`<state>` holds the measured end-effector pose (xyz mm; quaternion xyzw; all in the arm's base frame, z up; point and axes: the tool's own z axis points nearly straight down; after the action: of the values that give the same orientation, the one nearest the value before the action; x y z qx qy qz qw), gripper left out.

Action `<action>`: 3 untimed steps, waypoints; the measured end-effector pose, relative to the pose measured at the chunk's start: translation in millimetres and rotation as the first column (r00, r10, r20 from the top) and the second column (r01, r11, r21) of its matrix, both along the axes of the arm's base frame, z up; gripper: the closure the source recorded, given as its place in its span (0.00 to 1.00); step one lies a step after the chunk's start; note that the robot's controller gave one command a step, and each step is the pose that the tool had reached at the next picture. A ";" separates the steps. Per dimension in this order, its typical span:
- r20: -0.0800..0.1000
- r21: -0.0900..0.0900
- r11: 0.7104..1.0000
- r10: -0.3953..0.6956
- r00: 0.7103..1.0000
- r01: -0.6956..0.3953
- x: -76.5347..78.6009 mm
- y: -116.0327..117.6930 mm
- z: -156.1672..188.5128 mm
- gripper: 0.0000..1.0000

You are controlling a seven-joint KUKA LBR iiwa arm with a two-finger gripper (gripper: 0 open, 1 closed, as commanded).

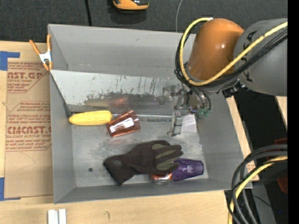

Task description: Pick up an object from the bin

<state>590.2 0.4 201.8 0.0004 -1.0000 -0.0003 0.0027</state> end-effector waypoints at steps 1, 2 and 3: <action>0.008 0.000 1.000 0.000 1.000 0.000 1.3 0.0 5.0 0.00; 0.011 -0.001 0.996 0.094 0.996 -0.094 -21.6 -16.9 -35.5 0.00; 0.007 -0.002 0.950 0.312 0.950 -0.312 -35.9 -8.0 -67.2 0.00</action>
Offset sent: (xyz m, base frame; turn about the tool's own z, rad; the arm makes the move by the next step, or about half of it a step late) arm -0.0720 -0.0550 -0.1235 -0.2822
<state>554.3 -7.6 134.6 0.1584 -0.9874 0.0004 -0.0008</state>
